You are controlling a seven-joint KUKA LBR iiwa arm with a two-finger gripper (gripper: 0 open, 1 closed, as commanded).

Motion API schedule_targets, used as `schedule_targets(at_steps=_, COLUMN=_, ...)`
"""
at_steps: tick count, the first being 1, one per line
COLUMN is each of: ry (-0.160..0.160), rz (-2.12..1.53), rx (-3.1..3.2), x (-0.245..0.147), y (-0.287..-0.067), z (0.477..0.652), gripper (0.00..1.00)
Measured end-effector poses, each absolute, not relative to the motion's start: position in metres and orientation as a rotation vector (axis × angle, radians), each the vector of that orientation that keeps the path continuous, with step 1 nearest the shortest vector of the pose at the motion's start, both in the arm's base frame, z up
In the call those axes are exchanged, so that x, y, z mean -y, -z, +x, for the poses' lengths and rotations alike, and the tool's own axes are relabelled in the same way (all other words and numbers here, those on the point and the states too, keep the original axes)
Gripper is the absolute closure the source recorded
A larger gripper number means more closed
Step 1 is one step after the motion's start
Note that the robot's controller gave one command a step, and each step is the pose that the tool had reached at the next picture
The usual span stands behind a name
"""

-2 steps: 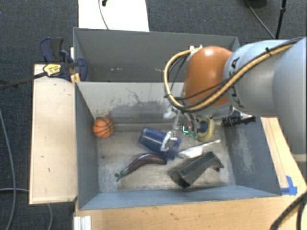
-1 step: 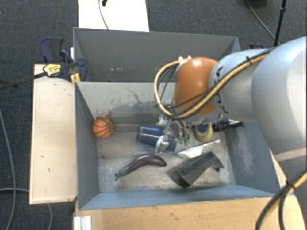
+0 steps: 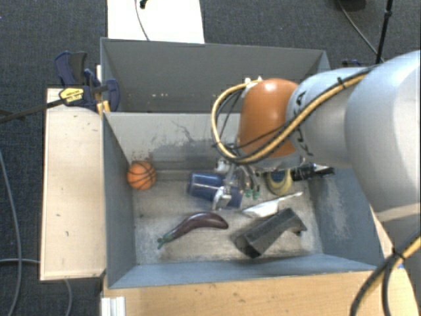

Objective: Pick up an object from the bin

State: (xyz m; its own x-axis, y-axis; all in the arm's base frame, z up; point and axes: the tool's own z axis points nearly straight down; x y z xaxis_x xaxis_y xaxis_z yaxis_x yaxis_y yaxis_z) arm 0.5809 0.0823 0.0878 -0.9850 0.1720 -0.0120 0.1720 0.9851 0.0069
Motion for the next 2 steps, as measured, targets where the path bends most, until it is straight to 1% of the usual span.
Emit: schedule_targets(at_steps=2, ry=-0.012, rz=0.271, rx=-3.111, x=-0.0815, y=-0.0897, z=0.5783, gripper=1.0)
